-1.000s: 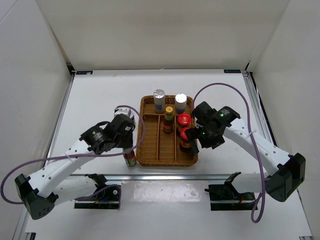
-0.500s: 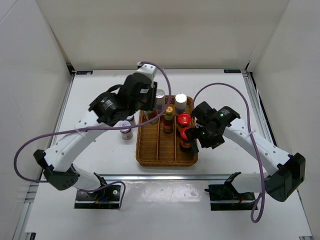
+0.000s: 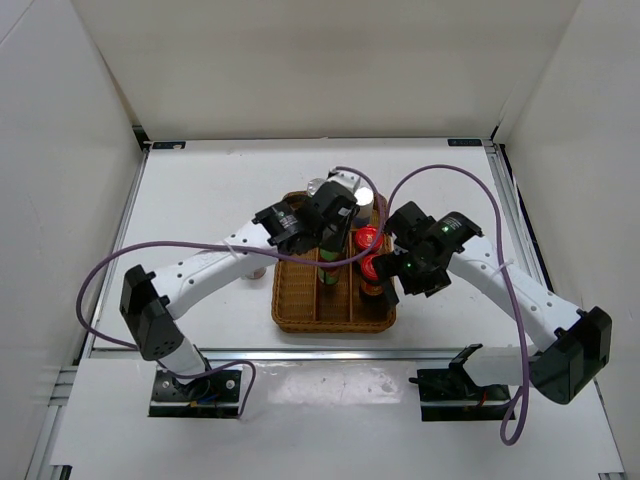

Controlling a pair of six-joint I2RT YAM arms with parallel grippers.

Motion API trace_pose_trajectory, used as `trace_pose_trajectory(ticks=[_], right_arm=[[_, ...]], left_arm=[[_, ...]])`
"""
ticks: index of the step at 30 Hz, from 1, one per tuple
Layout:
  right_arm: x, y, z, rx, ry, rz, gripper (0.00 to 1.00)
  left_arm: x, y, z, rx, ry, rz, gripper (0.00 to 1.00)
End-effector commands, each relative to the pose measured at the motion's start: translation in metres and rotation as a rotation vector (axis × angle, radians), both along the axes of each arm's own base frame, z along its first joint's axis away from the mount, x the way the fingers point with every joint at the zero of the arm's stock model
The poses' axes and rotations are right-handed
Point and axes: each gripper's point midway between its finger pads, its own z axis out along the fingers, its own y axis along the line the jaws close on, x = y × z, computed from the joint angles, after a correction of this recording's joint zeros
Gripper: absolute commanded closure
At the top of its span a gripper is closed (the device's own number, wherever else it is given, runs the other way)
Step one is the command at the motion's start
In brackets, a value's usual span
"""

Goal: Organize the condiment bottles

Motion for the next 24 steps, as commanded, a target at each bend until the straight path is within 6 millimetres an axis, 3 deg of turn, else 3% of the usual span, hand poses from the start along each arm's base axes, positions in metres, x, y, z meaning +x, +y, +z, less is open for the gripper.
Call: trace_pose_trajectory(ticks=[1,5,6,9,10,11,12,14,17,20,24], right_arm=[[0.000,-0.003,0.003,0.008,-0.029,-0.012,0.00],[0.003,-0.003,0.006,0.007,-0.042,-0.014,0.00],[0.003,-0.003,0.006,0.007,-0.042,-0.014,0.00],[0.001,-0.005,0.006,0.001,-0.035,-0.014,0.00],[0.002,-0.006,0.006,-0.006,-0.041,-0.016,0.00],[0.003,-0.006,0.004,-0.013,-0.033,-0.015,0.00],[0.003,-0.006,0.004,-0.013,-0.033,-0.015,0.00],[0.003,-0.006,0.004,-0.013,-0.033,-0.015,0.00],[0.003,-0.006,0.002,-0.019,-0.025,-0.015,0.00],[0.003,-0.005,0.000,-0.025,-0.018,-0.015,0.00],[0.003,-0.005,0.000,-0.025,-0.018,-0.015,0.00]], left_arm=[[0.006,-0.015,0.020,-0.197,-0.058,0.060,0.89],[0.001,-0.016,-0.008,-0.200,-0.018,0.096,0.87],[-0.003,-0.018,-0.023,-0.178,-0.003,0.087,0.86],[-0.004,-0.022,-0.028,-0.204,0.006,0.091,0.70],[-0.008,-0.024,-0.032,-0.196,0.011,0.082,0.56],[-0.006,-0.022,-0.032,-0.193,0.006,0.089,0.10],[-0.002,-0.021,-0.027,-0.193,-0.015,0.107,0.00],[-0.004,-0.018,-0.024,-0.184,-0.022,0.098,0.00],[-0.009,-0.015,-0.003,-0.209,-0.052,0.073,0.00],[-0.018,-0.013,0.030,-0.238,-0.092,0.012,0.00],[-0.018,0.032,0.085,-0.206,-0.178,0.152,0.00]])
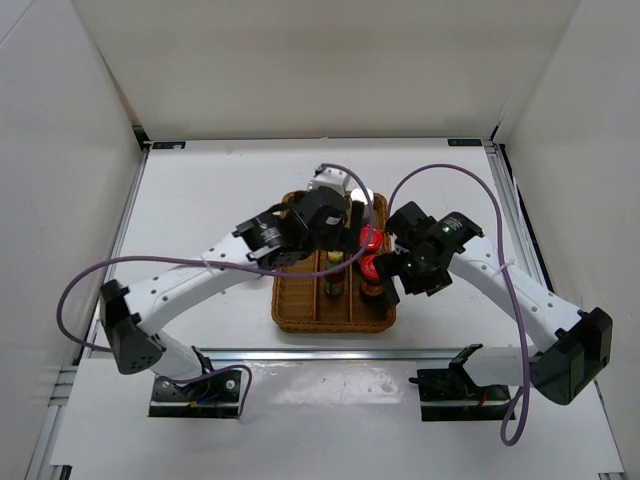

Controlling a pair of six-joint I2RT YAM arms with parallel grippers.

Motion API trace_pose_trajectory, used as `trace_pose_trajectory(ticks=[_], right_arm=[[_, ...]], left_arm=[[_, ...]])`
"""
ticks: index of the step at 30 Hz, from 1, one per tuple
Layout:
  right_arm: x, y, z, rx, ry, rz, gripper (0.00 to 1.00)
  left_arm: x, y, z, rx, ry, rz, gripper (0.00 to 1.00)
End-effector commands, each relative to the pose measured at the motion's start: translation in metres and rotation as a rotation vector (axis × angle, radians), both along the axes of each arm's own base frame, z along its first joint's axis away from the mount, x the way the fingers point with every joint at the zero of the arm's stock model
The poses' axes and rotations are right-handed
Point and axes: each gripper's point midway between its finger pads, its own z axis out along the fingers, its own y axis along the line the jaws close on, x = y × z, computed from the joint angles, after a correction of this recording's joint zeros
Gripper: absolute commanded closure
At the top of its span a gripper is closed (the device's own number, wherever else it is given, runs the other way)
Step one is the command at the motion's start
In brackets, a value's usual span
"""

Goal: Organize the condiment bottles

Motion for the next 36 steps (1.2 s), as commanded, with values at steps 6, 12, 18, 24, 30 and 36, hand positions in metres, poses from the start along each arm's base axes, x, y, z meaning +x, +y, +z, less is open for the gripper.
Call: trace_pose_trajectory(ticks=[6,12,18,24,30,36], right_arm=[[0.001,-0.002,0.000,-0.010,-0.002,-0.009,0.00],[0.004,0.001,0.001,-0.011,0.000,-0.009,0.00],[0.004,0.001,0.001,-0.011,0.000,-0.009,0.00],[0.007,-0.002,0.001,-0.018,-0.006,-0.020,0.00],[0.010,-0.006,0.001,-0.033,-0.018,-0.042,0.00],[0.017,-0.008,0.003,-0.055,-0.046,-0.049,0.00]], left_arm=[[0.030,0.138,0.078,-0.039,-0.108,0.371,0.00],[0.070,0.195,-0.032,0.029,0.224,0.439,0.00],[0.106,0.195,-0.070,0.094,0.252,0.447,0.00],[0.128,0.191,-0.108,0.181,0.324,0.424,0.00],[0.129,0.197,-0.136,0.190,0.399,0.464,0.00],[0.121,0.198,-0.155,0.183,0.460,0.470,0.00]])
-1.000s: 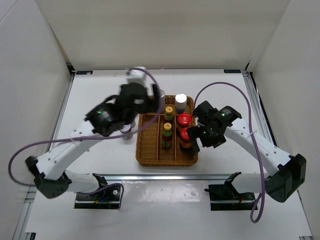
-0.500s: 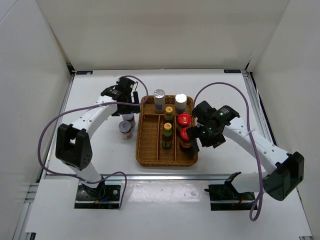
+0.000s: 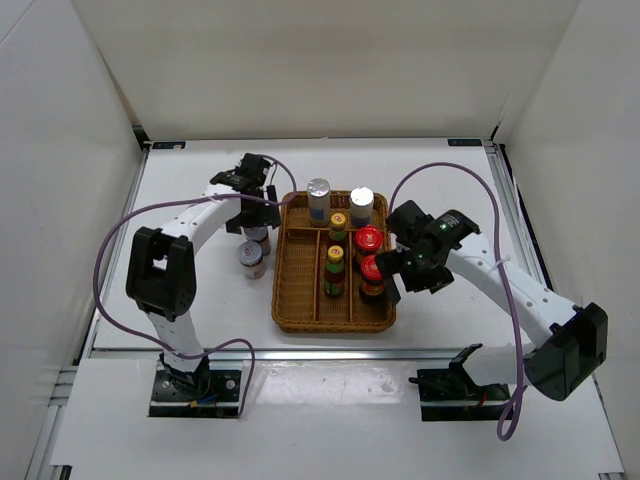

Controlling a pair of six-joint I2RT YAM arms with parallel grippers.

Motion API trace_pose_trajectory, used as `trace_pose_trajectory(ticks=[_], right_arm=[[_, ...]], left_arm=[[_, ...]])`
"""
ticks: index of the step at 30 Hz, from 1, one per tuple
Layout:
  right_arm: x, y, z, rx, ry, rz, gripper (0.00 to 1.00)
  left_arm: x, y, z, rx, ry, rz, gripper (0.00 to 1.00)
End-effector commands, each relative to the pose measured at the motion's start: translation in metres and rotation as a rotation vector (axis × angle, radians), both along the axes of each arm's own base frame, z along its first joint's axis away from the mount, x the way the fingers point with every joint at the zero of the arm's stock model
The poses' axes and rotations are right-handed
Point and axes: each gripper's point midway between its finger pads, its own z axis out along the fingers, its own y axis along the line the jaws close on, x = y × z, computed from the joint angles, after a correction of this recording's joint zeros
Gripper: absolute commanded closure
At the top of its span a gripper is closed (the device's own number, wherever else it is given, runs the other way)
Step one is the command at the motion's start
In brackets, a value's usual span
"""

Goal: Organize the condiment bottles

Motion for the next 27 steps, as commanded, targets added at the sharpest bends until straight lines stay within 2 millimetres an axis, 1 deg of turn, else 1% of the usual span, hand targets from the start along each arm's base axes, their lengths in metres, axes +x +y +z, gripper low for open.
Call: trace_pose_trajectory(ticks=[1,2,3,4,5,7,9,10,11,12,13,15,16,17,19,20,21,22,23,24,25,26,27], right_arm=[[0.011,-0.002,0.008,-0.017,-0.045,-0.024,0.00],[0.012,-0.002,0.006,-0.022,-0.038,-0.024,0.00],[0.013,-0.003,0.006,-0.030,-0.043,-0.025,0.00],[0.014,-0.005,0.006,-0.039,-0.051,-0.028,0.00],[0.014,-0.005,0.006,-0.039,-0.051,-0.028,0.00],[0.015,-0.006,0.006,-0.048,-0.058,-0.030,0.00],[0.017,-0.007,0.004,-0.061,-0.057,-0.031,0.00],[0.017,-0.007,0.004,-0.061,-0.057,-0.031,0.00],[0.017,-0.007,0.004,-0.061,-0.057,-0.031,0.00],[0.017,-0.007,0.004,-0.061,-0.057,-0.031,0.00],[0.017,-0.007,0.004,-0.061,-0.057,-0.031,0.00],[0.017,-0.007,0.004,-0.061,-0.057,-0.031,0.00],[0.017,-0.007,0.004,-0.061,-0.057,-0.031,0.00],[0.015,-0.006,0.004,-0.053,-0.050,-0.029,0.00],[0.016,-0.003,0.004,-0.040,-0.052,-0.028,0.00],[0.016,-0.002,0.003,-0.041,-0.040,-0.017,0.00],[0.016,-0.002,0.003,-0.041,-0.040,-0.017,0.00],[0.014,-0.001,0.003,-0.032,-0.033,-0.015,0.00],[0.016,0.001,0.003,-0.027,-0.040,-0.015,0.00],[0.016,0.001,0.003,-0.027,-0.040,-0.015,0.00],[0.016,0.001,0.003,-0.027,-0.040,-0.015,0.00],[0.016,0.001,0.003,-0.027,-0.040,-0.015,0.00],[0.015,0.002,0.003,-0.019,-0.035,-0.014,0.00]], left_arm=[[-0.003,-0.006,-0.002,-0.052,0.016,-0.001,0.07],[-0.002,-0.005,-0.002,-0.061,0.019,0.004,0.12],[0.000,-0.007,0.001,-0.071,0.014,-0.010,0.19],[0.003,-0.013,0.003,-0.095,0.013,-0.020,0.30],[0.006,-0.013,0.007,-0.093,0.002,-0.032,0.61],[0.015,-0.017,0.028,-0.112,-0.053,-0.035,0.84],[0.019,-0.011,0.047,-0.095,-0.097,0.001,0.88],[0.023,-0.010,0.073,-0.111,-0.158,0.012,0.89],[0.021,-0.013,0.086,-0.109,-0.185,0.004,0.89],[0.022,-0.011,0.101,-0.088,-0.233,0.015,0.89],[0.018,-0.020,0.129,-0.097,-0.302,-0.004,0.89],[0.015,-0.028,0.152,-0.088,-0.364,-0.026,0.89],[0.011,-0.040,0.168,-0.103,-0.401,-0.051,0.89],[0.008,-0.046,0.168,-0.107,-0.401,-0.067,0.89],[0.006,-0.059,0.175,-0.123,-0.420,-0.096,0.89],[0.000,-0.071,0.175,-0.136,-0.418,-0.116,0.89],[-0.002,-0.076,0.175,-0.145,-0.417,-0.121,0.89],[-0.004,-0.089,0.163,-0.146,-0.391,-0.151,0.89],[-0.007,-0.094,0.154,-0.152,-0.367,-0.161,0.89],[-0.008,-0.099,0.150,-0.155,-0.357,-0.163,0.89],[-0.010,-0.101,0.142,-0.153,-0.336,-0.170,0.89],[-0.013,-0.107,0.130,-0.141,-0.309,-0.187,0.89],[-0.017,-0.112,0.130,-0.143,-0.308,-0.202,0.89]])
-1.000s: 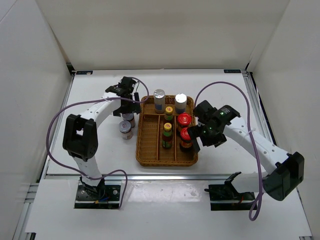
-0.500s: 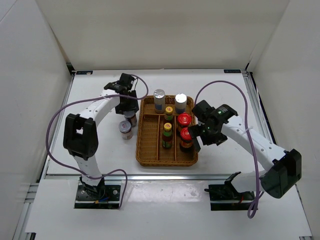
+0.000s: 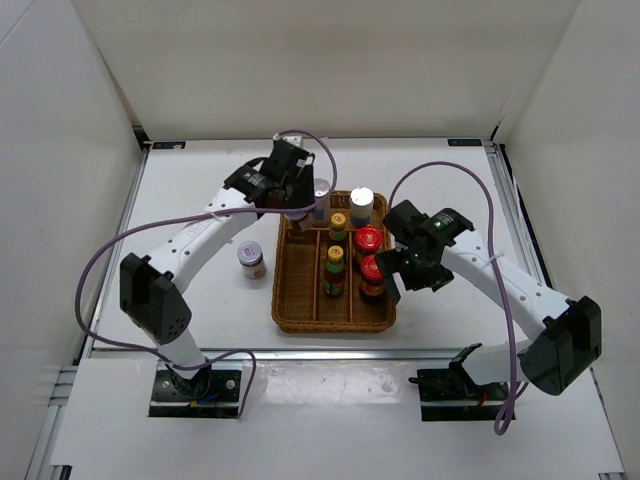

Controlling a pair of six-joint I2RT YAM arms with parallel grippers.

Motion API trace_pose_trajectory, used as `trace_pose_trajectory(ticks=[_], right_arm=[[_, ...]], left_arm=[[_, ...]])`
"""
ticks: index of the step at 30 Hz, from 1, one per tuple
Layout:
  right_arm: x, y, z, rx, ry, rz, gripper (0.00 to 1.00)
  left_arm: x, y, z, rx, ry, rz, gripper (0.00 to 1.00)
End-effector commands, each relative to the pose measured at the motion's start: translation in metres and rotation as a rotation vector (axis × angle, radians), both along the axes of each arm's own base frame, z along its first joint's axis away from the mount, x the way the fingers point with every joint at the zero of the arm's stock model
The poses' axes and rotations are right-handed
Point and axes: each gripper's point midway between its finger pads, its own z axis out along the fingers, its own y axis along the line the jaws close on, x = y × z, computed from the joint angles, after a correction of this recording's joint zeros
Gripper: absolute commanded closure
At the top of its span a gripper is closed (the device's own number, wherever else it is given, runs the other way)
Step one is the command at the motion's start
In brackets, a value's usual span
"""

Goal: Organize the condiment bottles

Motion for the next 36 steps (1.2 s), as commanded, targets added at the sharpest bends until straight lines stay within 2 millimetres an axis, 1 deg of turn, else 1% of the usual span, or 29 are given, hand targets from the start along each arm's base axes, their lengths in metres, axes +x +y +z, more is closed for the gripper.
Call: trace_pose_trajectory(ticks=[1,2,3,4,6,7,8,9,11,14,16,18,20,21,22,23,24,25,26,27,28,29,30,31,33,34,35,36], right_arm=[[0.007,0.009,0.009,0.042,-0.026,-0.002,0.00],[0.007,0.009,0.009,0.042,-0.026,-0.002,0.00],[0.007,0.009,0.009,0.042,-0.026,-0.002,0.00],[0.007,0.008,0.010,0.048,-0.033,-0.002,0.00],[0.007,0.008,0.010,0.048,-0.033,-0.002,0.00],[0.007,0.008,0.010,0.048,-0.033,-0.002,0.00],[0.007,0.008,0.010,0.048,-0.033,-0.002,0.00],[0.007,0.008,0.010,0.048,-0.033,-0.002,0.00],[0.007,0.008,0.010,0.046,-0.033,0.007,0.00],[0.006,0.009,0.010,0.053,-0.028,0.008,0.00],[0.004,0.008,0.010,0.053,-0.028,0.008,0.00],[0.003,0.009,0.012,0.066,-0.030,0.010,0.00],[0.003,0.009,0.014,0.073,-0.038,0.010,0.00],[0.003,0.007,0.016,0.072,-0.053,-0.001,0.00],[0.005,0.005,0.016,0.061,-0.062,-0.003,0.00],[0.005,0.005,0.018,0.068,-0.071,-0.003,0.00],[0.004,0.005,0.018,0.070,-0.071,-0.012,0.00],[0.005,0.004,0.018,0.063,-0.076,-0.014,0.00],[0.007,0.005,0.022,0.075,-0.091,-0.014,0.00],[0.008,0.004,0.022,0.069,-0.097,-0.025,0.00],[0.005,0.002,0.024,0.069,-0.097,-0.025,0.00],[0.005,0.002,0.024,0.070,-0.096,-0.034,0.00],[0.005,0.002,0.024,0.071,-0.096,-0.034,0.00],[0.002,0.002,0.023,0.072,-0.081,-0.044,0.00],[-0.004,0.003,0.020,0.078,-0.051,-0.052,0.00],[-0.007,0.003,0.018,0.080,-0.037,-0.051,0.00],[-0.012,0.010,0.019,0.126,0.001,-0.052,0.00],[-0.018,0.016,0.021,0.175,0.016,-0.008,0.00]], left_arm=[[-0.002,-0.012,-0.017,0.012,0.023,-0.011,0.89],[-0.002,-0.013,-0.021,0.018,0.031,-0.011,0.89],[-0.003,-0.012,-0.030,0.031,0.048,-0.011,0.89],[-0.003,-0.012,-0.030,0.031,0.048,-0.011,0.89],[-0.003,-0.016,-0.047,0.052,0.076,-0.020,0.88],[-0.005,-0.018,-0.054,0.051,0.097,-0.020,0.86],[-0.005,-0.020,-0.066,0.057,0.121,-0.027,0.78],[-0.005,-0.021,-0.071,0.057,0.132,-0.019,0.63],[-0.009,-0.020,-0.086,0.073,0.170,-0.026,0.57],[-0.014,-0.018,-0.101,0.072,0.206,0.006,0.32],[-0.015,-0.014,-0.101,0.081,0.199,0.027,0.00],[-0.016,-0.011,-0.080,0.064,0.167,0.032,0.00],[-0.013,-0.006,-0.059,0.070,0.112,0.031,0.00],[-0.014,-0.002,-0.035,0.051,0.066,0.029,0.00],[-0.016,0.003,-0.022,0.053,0.042,0.030,0.00],[-0.014,0.013,-0.011,0.063,0.006,0.048,0.00],[-0.018,0.025,0.010,0.041,-0.033,0.068,0.00],[-0.019,0.031,0.022,0.032,-0.059,0.068,0.00],[-0.022,0.039,0.026,0.026,-0.068,0.079,0.00],[-0.028,0.049,0.019,0.037,-0.054,0.092,0.00],[-0.031,0.065,0.025,0.025,-0.071,0.125,0.00],[-0.038,0.074,0.008,0.038,-0.030,0.128,0.00],[-0.042,0.086,0.009,0.026,-0.032,0.152,0.00],[-0.049,0.091,0.003,0.022,-0.005,0.149,0.00],[-0.056,0.102,-0.007,0.024,0.016,0.164,0.00],[-0.064,0.107,-0.017,0.033,0.038,0.157,0.00],[-0.066,0.112,-0.025,0.038,0.061,0.166,0.00],[-0.073,0.115,-0.037,0.052,0.084,0.166,0.00]])
